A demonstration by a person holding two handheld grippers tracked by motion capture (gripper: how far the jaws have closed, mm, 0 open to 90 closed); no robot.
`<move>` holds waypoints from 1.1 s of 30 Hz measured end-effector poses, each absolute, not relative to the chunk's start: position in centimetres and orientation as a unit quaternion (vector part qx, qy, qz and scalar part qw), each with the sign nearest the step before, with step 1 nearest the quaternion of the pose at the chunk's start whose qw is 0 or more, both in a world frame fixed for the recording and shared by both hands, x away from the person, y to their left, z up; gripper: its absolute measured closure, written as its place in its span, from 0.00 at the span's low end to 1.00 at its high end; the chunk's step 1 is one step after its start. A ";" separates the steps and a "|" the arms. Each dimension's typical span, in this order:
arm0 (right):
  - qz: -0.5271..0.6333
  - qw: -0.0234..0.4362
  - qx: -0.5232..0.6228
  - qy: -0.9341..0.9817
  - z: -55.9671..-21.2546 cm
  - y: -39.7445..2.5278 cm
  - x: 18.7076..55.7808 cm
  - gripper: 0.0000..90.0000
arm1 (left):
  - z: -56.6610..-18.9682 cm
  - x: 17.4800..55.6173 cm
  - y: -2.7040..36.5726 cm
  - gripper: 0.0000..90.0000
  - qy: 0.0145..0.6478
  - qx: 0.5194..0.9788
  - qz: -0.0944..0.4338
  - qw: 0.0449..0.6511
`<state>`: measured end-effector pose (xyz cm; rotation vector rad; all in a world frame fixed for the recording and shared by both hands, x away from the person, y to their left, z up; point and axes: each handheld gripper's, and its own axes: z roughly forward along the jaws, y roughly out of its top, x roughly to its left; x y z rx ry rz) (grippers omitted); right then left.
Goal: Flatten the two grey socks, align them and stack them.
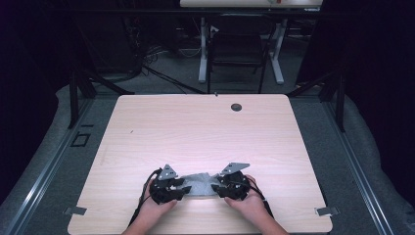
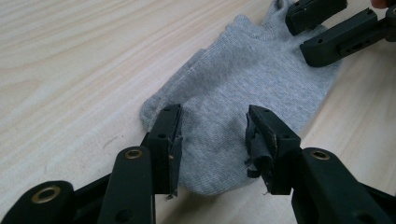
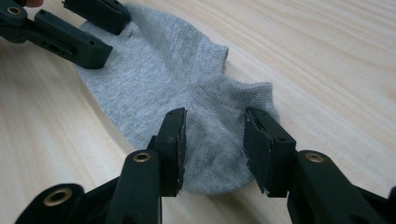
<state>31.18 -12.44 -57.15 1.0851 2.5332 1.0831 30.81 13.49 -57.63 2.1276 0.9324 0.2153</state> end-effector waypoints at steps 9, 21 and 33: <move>0.380 0.090 0.378 0.840 -57.5 -12.5 32.3 0.65 | -57.8 31.8 13.6 0.62 0.380 0.829 0.083 0.402; 0.373 0.090 0.379 0.842 -57.3 -12.2 32.9 0.65 | -57.7 32.1 13.8 0.61 0.390 0.823 0.073 0.406; 0.392 0.107 0.360 0.840 -55.2 -12.1 31.9 0.58 | -55.0 31.4 13.6 0.52 0.373 0.821 0.092 0.423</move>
